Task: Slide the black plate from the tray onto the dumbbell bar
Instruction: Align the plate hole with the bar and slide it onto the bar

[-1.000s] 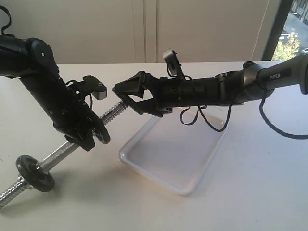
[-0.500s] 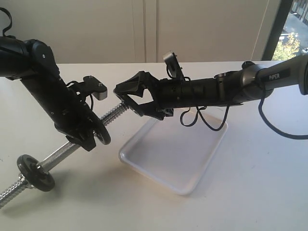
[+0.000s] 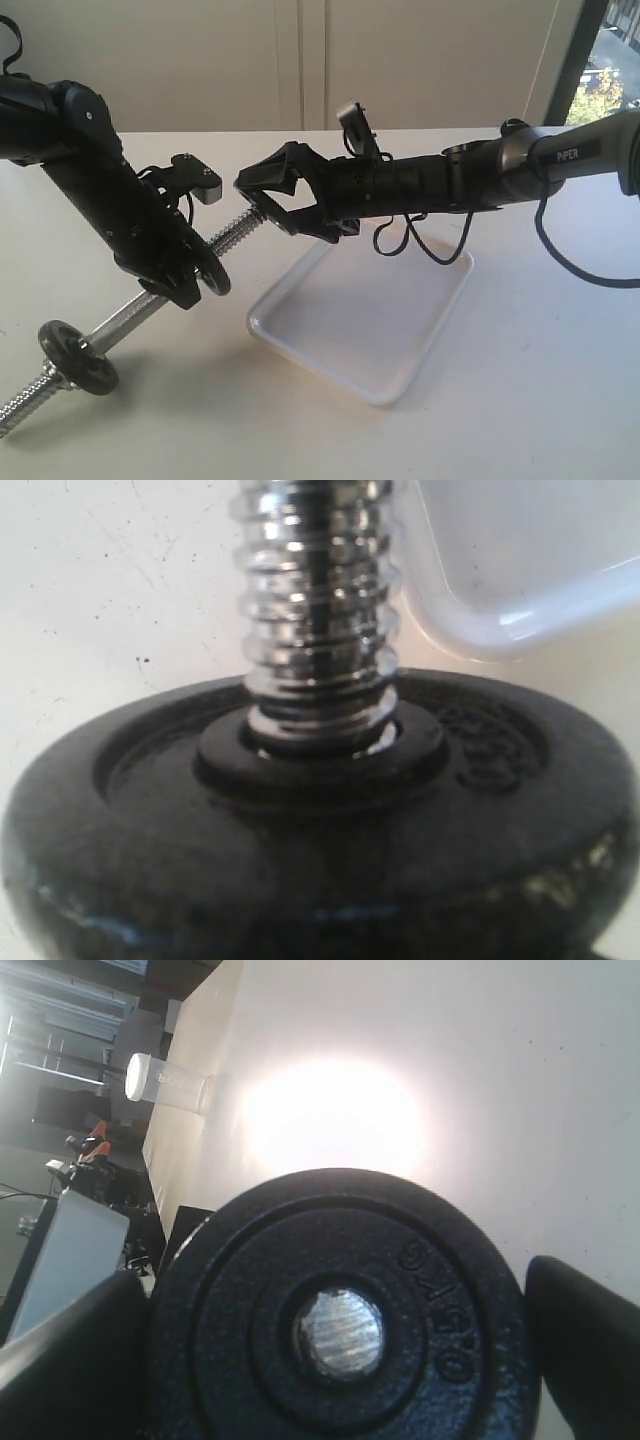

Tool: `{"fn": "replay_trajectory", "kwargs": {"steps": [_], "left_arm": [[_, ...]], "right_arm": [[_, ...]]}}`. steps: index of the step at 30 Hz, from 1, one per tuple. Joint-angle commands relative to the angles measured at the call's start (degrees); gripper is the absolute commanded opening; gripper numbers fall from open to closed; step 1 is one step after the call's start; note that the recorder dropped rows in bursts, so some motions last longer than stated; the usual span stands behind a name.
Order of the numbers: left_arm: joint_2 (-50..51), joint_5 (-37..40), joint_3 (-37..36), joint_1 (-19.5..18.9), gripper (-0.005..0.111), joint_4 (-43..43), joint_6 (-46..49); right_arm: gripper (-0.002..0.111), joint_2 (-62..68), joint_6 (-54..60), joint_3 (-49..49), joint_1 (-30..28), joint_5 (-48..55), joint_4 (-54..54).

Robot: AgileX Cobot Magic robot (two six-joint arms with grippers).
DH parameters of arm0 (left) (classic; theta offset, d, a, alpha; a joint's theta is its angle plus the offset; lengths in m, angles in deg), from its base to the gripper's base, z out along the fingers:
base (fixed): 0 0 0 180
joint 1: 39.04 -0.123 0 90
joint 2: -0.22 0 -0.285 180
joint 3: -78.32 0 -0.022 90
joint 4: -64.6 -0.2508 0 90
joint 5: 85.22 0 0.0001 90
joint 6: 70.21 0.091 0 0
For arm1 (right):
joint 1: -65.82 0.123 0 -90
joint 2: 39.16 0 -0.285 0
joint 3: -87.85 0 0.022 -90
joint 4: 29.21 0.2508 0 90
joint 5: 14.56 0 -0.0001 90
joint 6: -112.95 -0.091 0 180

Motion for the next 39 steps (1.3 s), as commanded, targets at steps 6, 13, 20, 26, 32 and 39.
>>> {"fn": "replay_trajectory", "kwargs": {"steps": [6, 13, 20, 26, 32, 39], "left_arm": [[-2.6, -4.1, 1.3, 0.8, 0.000, 6.9, 1.1], [-4.5, -5.4, 1.3, 0.8, 0.000, 6.9, 1.1], [-5.5, -5.5, 1.3, 0.8, 0.000, 6.9, 1.1], [-5.5, -5.5, 1.3, 0.8, 0.000, 6.9, 1.1], [-5.4, -5.7, 1.3, 0.8, 0.000, 6.9, 1.1], [-5.4, -5.9, 1.3, 0.8, 0.000, 6.9, 1.1]], "right_arm": [[0.000, -1.0, -0.2, -1.4, 1.5, 7.8, 1.1], [0.000, -1.0, -0.1, -1.4, 1.9, 7.7, 1.1], [0.000, -1.0, -1.4, -1.4, 1.8, 8.0, 1.1], [0.000, -1.0, -1.4, -1.4, 1.8, 9.1, 1.1], [0.000, -1.0, -1.4, -1.4, 2.3, 9.7, 1.1], [0.006, -0.9, -0.7, -1.4, 5.0, 8.8, 1.1]]}}
